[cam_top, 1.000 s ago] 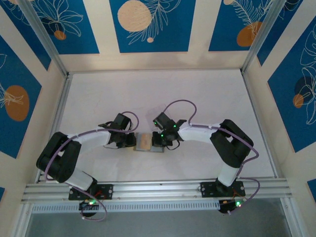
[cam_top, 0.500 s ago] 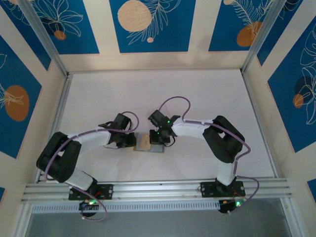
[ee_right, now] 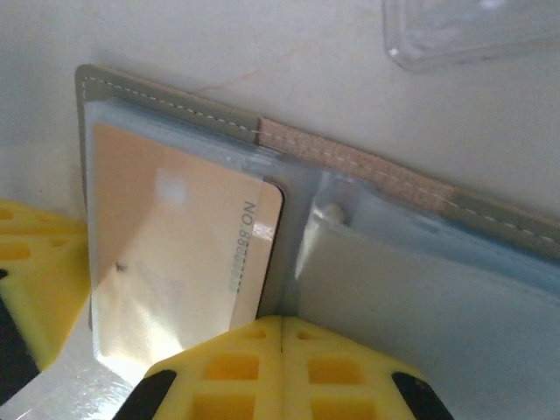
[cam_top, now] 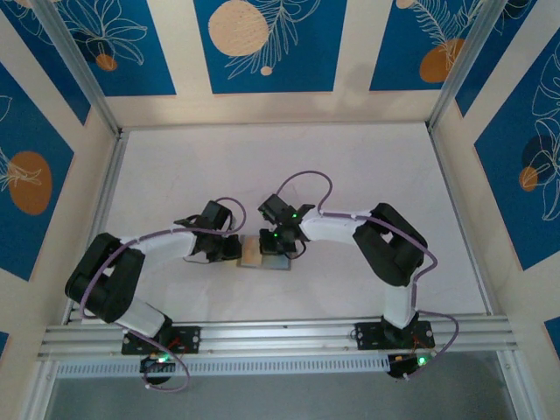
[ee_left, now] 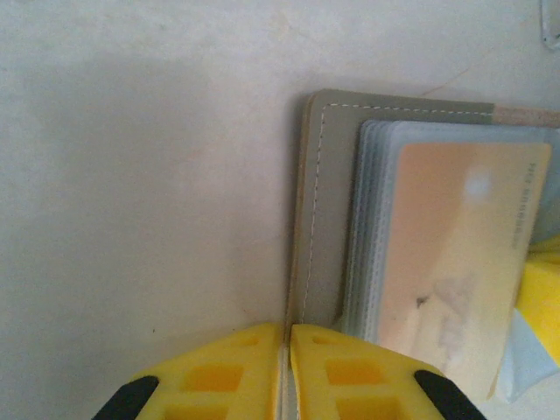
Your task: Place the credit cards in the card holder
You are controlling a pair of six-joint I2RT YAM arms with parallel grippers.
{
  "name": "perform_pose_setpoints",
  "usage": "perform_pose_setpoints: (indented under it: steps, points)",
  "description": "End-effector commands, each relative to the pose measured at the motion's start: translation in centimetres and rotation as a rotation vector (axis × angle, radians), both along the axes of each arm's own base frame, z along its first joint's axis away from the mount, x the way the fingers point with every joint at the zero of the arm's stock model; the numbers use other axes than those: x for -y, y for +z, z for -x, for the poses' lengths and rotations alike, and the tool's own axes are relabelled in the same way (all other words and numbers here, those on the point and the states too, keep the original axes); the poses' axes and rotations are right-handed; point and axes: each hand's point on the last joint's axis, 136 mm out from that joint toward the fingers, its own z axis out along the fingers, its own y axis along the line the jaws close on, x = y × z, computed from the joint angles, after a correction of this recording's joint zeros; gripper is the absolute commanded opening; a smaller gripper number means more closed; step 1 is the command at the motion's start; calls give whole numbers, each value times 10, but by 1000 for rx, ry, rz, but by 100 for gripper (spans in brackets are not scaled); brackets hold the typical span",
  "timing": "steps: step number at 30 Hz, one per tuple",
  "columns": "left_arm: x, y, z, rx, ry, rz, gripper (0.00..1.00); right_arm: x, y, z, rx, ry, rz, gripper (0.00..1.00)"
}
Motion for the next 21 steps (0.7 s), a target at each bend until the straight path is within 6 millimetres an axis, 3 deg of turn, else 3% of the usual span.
perform_pose_setpoints:
  steps: [1,7,12,17,21]
  points:
    - [-3,-24,10,-37,-16,-30,12,-22,5,-2,0,19,-72,0]
    - [-1,-24,11,-37,-22,-29,12,-39,5,-5,25,11,-141,0]
    - [-3,-23,11,-32,-17,-35,13,-25,21,-6,82,-6,-86,11]
    - [-3,-26,12,-37,-21,-41,13,25,54,-6,146,-51,139,21]
    - [-3,-24,11,-30,-26,-40,13,66,62,0,183,-94,297,32]
